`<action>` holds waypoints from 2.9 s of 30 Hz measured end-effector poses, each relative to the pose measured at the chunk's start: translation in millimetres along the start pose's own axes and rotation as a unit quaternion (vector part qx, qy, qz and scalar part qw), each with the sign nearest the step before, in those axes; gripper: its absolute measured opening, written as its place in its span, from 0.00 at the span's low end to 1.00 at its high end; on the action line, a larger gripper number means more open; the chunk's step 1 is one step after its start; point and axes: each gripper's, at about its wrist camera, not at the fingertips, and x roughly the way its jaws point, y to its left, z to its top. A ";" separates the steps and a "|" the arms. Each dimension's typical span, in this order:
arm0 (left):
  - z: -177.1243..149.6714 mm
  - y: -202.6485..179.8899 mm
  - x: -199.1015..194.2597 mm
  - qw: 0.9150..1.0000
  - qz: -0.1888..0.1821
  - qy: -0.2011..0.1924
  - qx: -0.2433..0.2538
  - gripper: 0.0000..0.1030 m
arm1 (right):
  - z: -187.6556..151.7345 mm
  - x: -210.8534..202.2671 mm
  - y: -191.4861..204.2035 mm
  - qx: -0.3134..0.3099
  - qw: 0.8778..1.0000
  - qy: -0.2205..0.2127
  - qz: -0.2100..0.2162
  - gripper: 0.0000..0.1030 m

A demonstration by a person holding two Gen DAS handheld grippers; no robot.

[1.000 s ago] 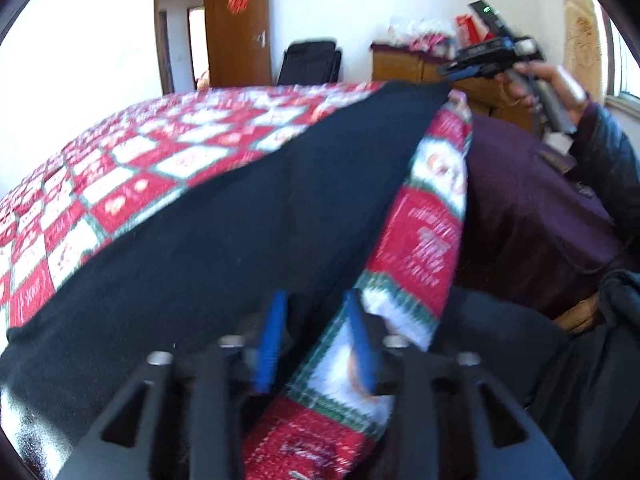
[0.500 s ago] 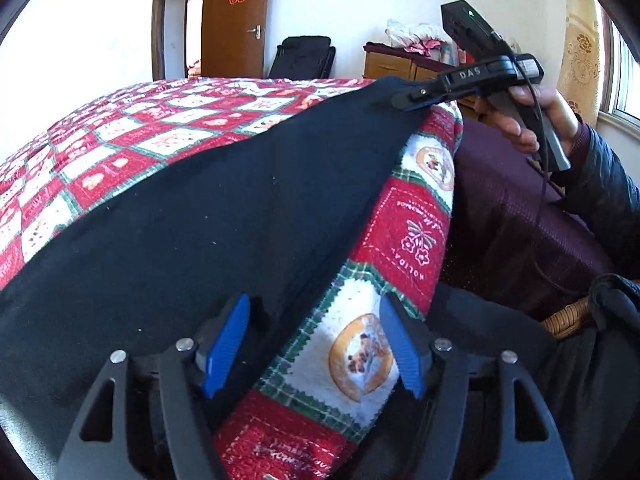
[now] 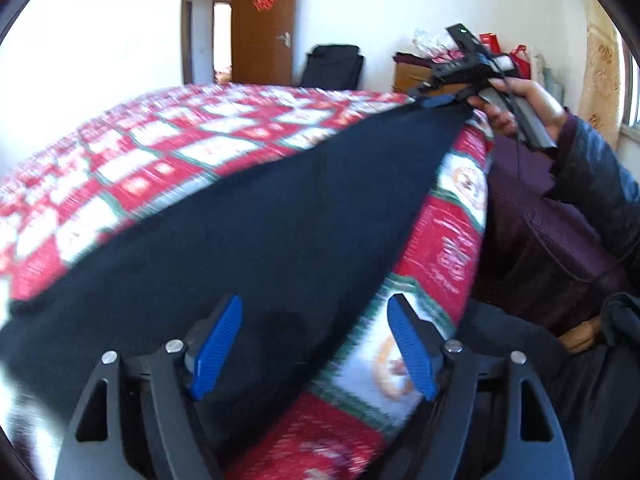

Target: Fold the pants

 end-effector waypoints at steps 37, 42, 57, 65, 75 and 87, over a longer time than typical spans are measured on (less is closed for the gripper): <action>-128.0 265.5 -137.8 0.935 0.274 0.003 -0.226 1.00 | -214.0 66.0 348.4 -0.439 0.878 0.124 0.146 0.52; -114.2 228.9 -153.0 0.927 0.323 -0.018 -0.192 1.00 | -210.0 45.7 336.6 -0.454 0.875 0.100 0.132 0.52; -88.2 153.8 -82.2 0.954 0.231 -0.010 -0.192 1.00 | -156.5 54.8 260.0 -0.361 0.931 0.058 0.015 0.53; -96.8 144.4 -86.1 0.954 0.241 -0.019 -0.176 1.00 | -160.6 58.7 248.0 -0.360 0.931 0.045 0.022 0.62; -63.5 131.1 -92.2 0.956 0.223 -0.042 -0.187 1.00 | -162.0 57.6 247.9 -0.370 0.928 0.045 0.018 0.65; -77.9 123.6 -60.9 0.958 0.232 -0.005 -0.170 1.00 | -131.3 36.4 191.4 -0.284 0.957 0.056 0.012 0.66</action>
